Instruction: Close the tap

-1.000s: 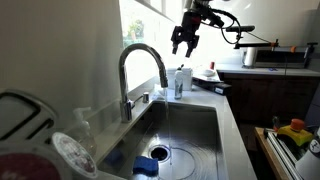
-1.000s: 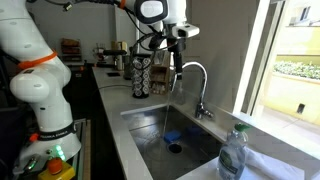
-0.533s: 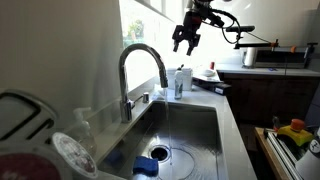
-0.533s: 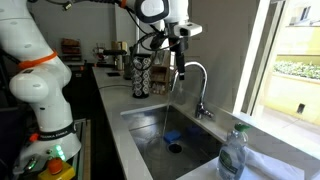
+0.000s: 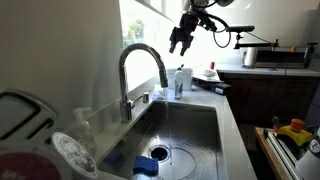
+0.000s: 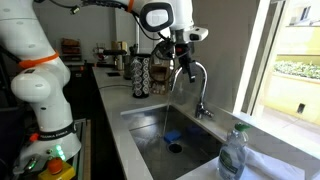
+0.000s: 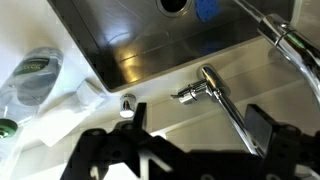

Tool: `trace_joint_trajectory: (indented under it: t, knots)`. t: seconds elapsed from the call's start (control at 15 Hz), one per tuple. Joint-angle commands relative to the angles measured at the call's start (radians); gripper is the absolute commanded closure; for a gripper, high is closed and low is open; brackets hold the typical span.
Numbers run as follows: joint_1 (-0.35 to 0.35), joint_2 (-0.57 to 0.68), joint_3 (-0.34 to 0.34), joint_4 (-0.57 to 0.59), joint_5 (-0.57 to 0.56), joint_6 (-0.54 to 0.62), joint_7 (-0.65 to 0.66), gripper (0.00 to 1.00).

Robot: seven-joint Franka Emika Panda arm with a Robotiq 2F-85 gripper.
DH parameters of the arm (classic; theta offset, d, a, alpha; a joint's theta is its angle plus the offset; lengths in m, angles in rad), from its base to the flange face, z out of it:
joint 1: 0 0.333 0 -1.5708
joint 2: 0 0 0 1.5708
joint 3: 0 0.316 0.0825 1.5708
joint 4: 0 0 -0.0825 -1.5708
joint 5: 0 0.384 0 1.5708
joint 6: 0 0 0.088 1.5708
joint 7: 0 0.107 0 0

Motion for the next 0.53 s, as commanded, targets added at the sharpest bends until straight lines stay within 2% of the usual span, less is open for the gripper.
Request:
trace_joint_trajectory:
  t: [0.0, 0.2, 0.33, 0.4, 0.47]
  knots:
    - [0.034, 0.1, -0.056, 0.069, 0.104, -0.009, -0.213, 0.0]
    - [0.024, 0.174, -0.063, 0.117, 0.148, -0.03, -0.326, 0.0]
    - [0.011, 0.229, -0.045, 0.144, 0.139, 0.007, -0.307, 0.0]
    - [0.001, 0.163, -0.037, 0.095, 0.117, 0.001, -0.286, 0.0]
    - [-0.002, 0.188, -0.033, 0.109, 0.117, 0.003, -0.287, 0.0]
